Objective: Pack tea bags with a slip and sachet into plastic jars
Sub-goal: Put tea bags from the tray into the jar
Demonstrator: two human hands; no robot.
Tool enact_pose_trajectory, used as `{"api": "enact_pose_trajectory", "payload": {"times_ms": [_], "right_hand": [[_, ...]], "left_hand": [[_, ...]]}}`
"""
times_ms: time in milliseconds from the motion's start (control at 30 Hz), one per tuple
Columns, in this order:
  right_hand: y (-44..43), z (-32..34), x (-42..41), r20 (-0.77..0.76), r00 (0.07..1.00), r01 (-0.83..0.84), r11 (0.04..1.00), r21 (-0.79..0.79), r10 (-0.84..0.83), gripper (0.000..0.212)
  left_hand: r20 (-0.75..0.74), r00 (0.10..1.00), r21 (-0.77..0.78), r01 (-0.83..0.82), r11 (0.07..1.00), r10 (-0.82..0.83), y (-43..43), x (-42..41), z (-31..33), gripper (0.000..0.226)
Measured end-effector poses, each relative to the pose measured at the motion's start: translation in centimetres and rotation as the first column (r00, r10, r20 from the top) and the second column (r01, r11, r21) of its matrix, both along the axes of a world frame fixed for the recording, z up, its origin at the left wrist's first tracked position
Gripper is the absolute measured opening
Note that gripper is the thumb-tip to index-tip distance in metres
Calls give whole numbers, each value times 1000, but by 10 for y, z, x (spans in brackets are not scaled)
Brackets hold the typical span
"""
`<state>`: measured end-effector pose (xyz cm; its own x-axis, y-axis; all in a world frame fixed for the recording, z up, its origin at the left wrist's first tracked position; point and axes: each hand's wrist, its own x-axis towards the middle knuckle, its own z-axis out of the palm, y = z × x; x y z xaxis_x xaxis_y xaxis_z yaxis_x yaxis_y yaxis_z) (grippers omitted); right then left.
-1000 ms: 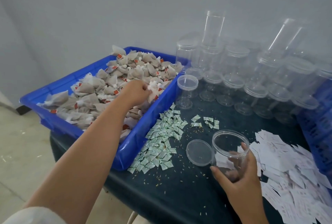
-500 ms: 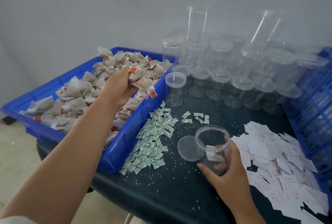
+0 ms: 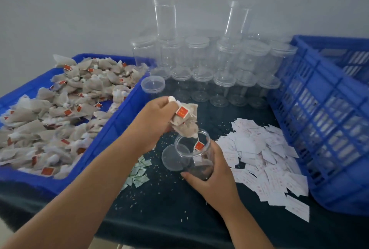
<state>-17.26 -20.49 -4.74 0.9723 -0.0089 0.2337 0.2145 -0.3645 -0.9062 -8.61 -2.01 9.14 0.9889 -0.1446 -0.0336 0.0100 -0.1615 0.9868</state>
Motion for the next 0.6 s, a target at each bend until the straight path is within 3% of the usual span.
{"api": "enact_pose_trajectory", "payload": {"times_ms": [133, 267, 333, 400, 600], "right_hand": [[-2, 0, 0, 21, 999, 35, 999, 9, -35, 102], [-2, 4, -1, 42, 998, 50, 999, 16, -51, 101], [0, 5, -1, 46, 998, 51, 998, 28, -53, 100], [0, 3, -1, 44, 998, 48, 998, 48, -50, 102], [-1, 0, -2, 49, 996, 71, 994, 80, -75, 101]], "left_hand": [[66, 992, 444, 69, 894, -109, -14, -7, -12, 21], [118, 964, 630, 112, 768, -237, -9, -10, -6, 14], [126, 940, 670, 154, 726, -316, -5, -11, 0, 14], [149, 922, 639, 186, 747, -357, -2, -13, 5, 13], [278, 930, 564, 45, 824, -241, -2, -10, 13, 7]]}}
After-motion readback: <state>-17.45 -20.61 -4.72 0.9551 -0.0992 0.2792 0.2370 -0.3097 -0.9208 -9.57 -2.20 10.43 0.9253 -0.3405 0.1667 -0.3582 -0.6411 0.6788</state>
